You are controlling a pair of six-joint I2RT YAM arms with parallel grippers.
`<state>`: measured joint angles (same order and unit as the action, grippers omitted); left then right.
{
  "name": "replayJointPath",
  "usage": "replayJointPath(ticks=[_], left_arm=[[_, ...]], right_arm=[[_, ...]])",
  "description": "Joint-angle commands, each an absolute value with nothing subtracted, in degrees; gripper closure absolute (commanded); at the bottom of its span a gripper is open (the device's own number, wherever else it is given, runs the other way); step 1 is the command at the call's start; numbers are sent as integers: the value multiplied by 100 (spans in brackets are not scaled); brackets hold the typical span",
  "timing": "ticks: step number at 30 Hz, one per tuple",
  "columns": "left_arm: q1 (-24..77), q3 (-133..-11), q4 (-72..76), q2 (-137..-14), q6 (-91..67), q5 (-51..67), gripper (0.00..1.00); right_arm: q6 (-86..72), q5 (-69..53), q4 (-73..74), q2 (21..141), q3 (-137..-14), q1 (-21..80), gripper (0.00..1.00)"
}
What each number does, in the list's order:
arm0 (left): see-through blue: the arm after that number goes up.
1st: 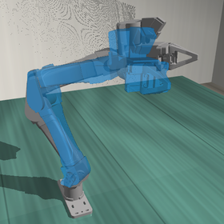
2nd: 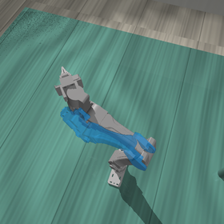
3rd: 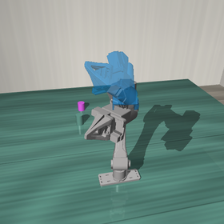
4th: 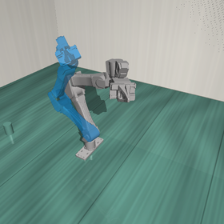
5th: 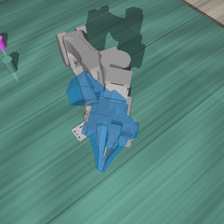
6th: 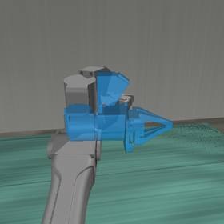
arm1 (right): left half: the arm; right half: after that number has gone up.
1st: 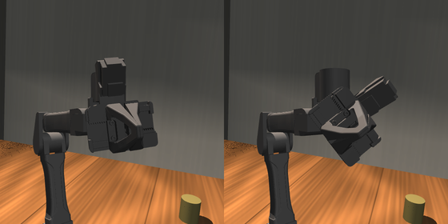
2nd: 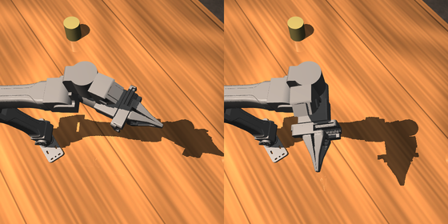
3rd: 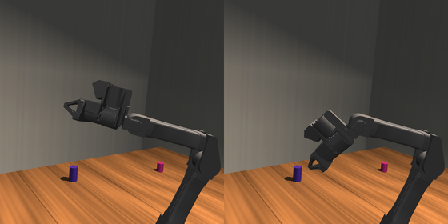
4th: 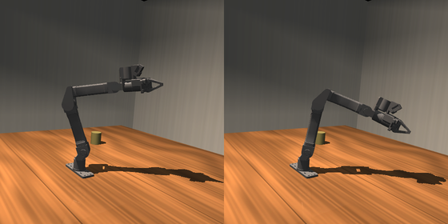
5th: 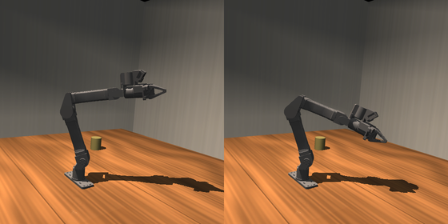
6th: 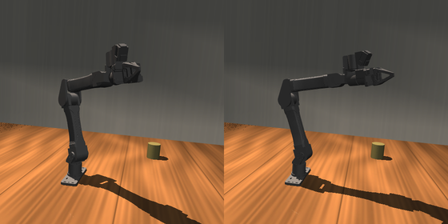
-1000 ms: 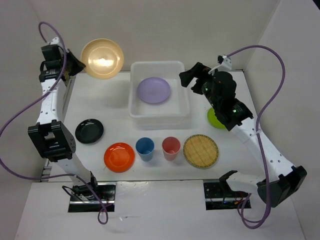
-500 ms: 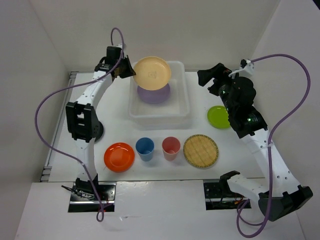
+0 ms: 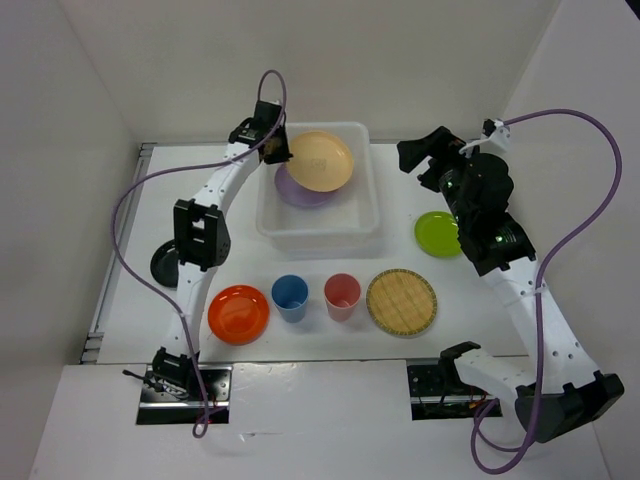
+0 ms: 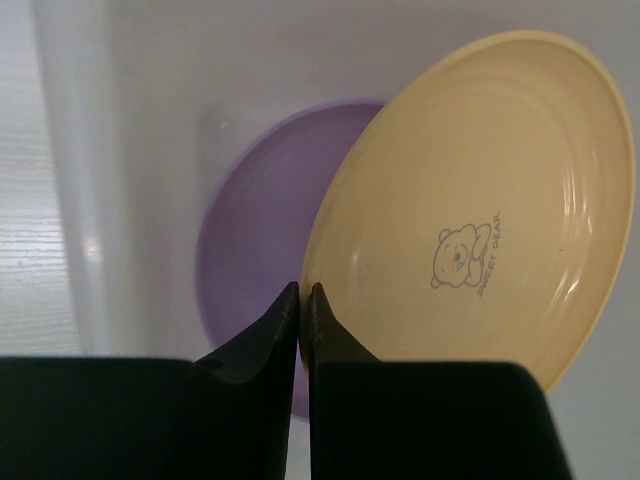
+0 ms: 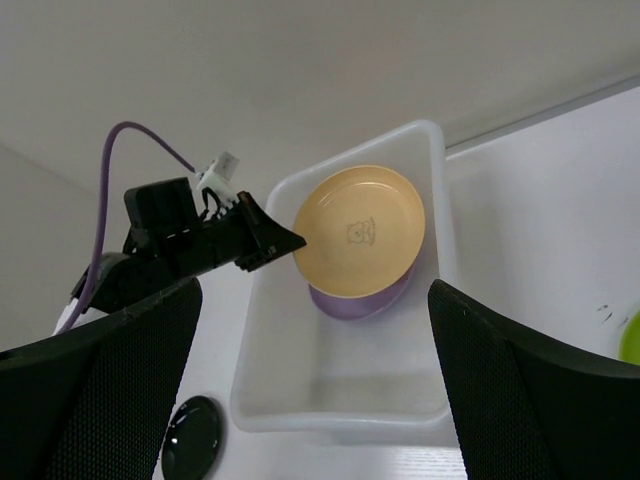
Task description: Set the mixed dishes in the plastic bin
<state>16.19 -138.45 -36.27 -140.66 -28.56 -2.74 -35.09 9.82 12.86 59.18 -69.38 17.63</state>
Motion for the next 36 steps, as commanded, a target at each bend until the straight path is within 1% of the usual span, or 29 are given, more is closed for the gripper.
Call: replayJointPath(ticks=[1, 4, 6, 7, 8, 9, 10, 11, 12, 13, 15, 16, 18, 21, 25, 28, 32, 35, 36], left_arm=[[1784, -14840, -4269, -14553, -2716, -641, 100], [1854, -15545, -4814, -15098, -2716, -808, 100], [1854, -16485, -5149, -15590, -2716, -809, 99], [1854, -16897, -5551, -15783, -2716, -870, 97], [1854, -17406, -5781, -16255, -2716, -870, 94], [1854, -17672, -5861, -16181, -2716, -870, 92], [1854, -17405, -5688, -16076, -2716, -818, 89], [1854, -17307, -5687, -16023, -2716, -817, 84], [1854, -17367, -5747, -16101, -2716, -817, 72], [1854, -17915, -5966, -16206, -2716, -817, 71], [1854, -17694, -5881, -16216, -2716, -817, 69], [1854, -17745, -5950, -16216, -2716, -870, 64], [1854, -17868, -5950, -16207, -2716, -870, 59], [1854, -17982, -5950, -16146, -2716, -932, 56], [1854, -17982, -5950, -15751, -2663, -932, 56], [1854, -17982, -5950, -15207, -2602, -932, 55], [1854, -17982, -6002, -14073, -2374, -1037, 55], [1854, -17982, -6493, -13273, -2119, -1230, 55], [1854, -17982, -6652, -13097, -2118, -1300, 54]], right_arm=[[-3498, 993, 1107, 5783, -6847, 1723, 2], [-3498, 941, 1107, 5783, -6847, 1670, 2], [-3498, 940, 1107, 5783, -6847, 1670, 2], [-3498, 940, 1107, 5783, -6847, 1670, 2], [-3498, 940, 1107, 5783, -6847, 1618, 2], [-3498, 940, 1107, 5783, -6794, 1617, 2], [-3498, 940, 1107, 5783, -6794, 1617, 2], [-3498, 880, 1107, 5783, -6794, 1617, 2], [-3498, 879, 1107, 5783, -6794, 1565, 2], [-3498, 879, 1107, 5783, -6794, 1564, 2], [-3498, 879, 1107, 5783, -6794, 1564, 2], [-3498, 827, 1107, 5783, -6794, 1564, 2], [-3498, 826, 1107, 5783, -6794, 1564, 2], [-3498, 826, 1107, 5783, -6741, 1564, 2], [-3498, 826, 1107, 5783, -6741, 1564, 2], [-3445, 826, 1107, 5783, -6688, 1564, 2], [-3393, 826, 1221, 5836, -6294, 1564, 2], [-3393, 773, 1362, 5836, -5960, 1564, 2], [-3393, 773, 1415, 5836, -5872, 1564, 2]])
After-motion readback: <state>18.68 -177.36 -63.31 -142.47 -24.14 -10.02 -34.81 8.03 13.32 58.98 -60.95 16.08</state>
